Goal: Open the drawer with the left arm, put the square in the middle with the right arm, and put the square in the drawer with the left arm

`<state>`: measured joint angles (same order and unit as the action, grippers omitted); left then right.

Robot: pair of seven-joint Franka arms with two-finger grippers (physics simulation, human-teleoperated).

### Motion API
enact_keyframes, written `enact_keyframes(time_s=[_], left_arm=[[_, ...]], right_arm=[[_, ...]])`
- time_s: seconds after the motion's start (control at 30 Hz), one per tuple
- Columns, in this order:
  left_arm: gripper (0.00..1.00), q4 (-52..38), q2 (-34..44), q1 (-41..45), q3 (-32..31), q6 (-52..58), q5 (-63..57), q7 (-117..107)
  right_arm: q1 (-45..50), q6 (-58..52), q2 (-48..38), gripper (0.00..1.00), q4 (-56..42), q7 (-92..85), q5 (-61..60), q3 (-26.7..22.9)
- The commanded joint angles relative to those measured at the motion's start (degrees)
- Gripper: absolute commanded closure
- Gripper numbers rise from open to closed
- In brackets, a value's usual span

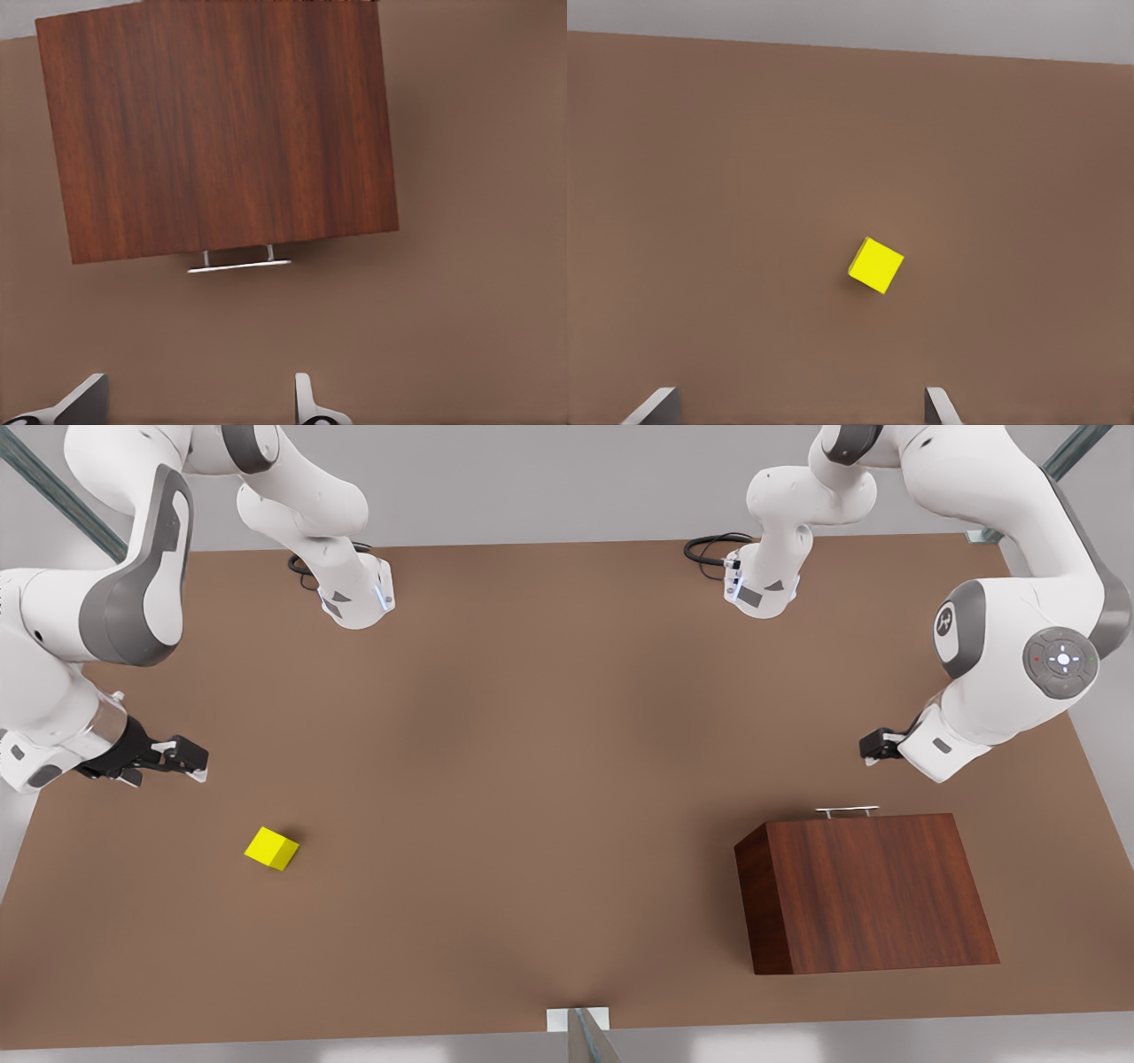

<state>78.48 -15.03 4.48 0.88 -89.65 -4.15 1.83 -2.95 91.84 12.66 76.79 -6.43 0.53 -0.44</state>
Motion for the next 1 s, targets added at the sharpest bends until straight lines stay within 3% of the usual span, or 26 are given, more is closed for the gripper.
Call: enact_keyframes(time_s=[0.0, 0.1, 0.2, 0.3, 0.37, 0.47, 0.6, 0.97], left_arm=[[0.0, 0.0, 0.0, 0.0, 0.0, 0.0, -0.1, 0.0], [0.0, 0.4, 0.1, 0.1, 0.0, -0.3, -0.1, -1.5], [0.0, 9.0, 4.8, 0.1, -0.2, -6.9, 0.6, -17.6], [0.0, 22.0, 11.4, 0.1, -0.1, -18.7, 2.8, -33.3], [0.0, 30.6, 14.6, 0.1, -0.1, -28.4, 3.4, -40.9], [0.0, 46.0, 19.0, 0.1, 0.4, -47.3, 5.0, -47.4], [0.0, 49.8, 18.0, 0.0, 1.8, -55.1, 9.2, -50.5], [0.0, 58.0, 15.1, -0.1, 3.3, -67.8, 19.2, -59.6]], right_arm=[[0.0, 0.0, 0.0, 0.0, 0.0, 0.0, 0.0, 0.0], [-0.2, 4.4, -2.2, 0.0, 5.0, 0.5, 0.0, 0.1], [-0.7, 4.7, -3.0, 0.0, 11.3, 0.5, -0.1, -0.2], [0.0, 9.5, -0.5, 0.0, 16.5, 1.6, -0.6, -0.2], [0.0, 16.7, 3.3, 0.0, 17.2, 17.6, -1.6, -0.3], [-0.8, 26.5, 4.2, 0.0, 23.3, 18.6, -1.5, -1.6], [-0.7, 34.5, 5.4, 0.0, 31.3, 25.8, -1.6, -2.4], [-1.3, 48.2, 15.0, 0.0, 35.3, 34.9, -1.6, -3.3]])
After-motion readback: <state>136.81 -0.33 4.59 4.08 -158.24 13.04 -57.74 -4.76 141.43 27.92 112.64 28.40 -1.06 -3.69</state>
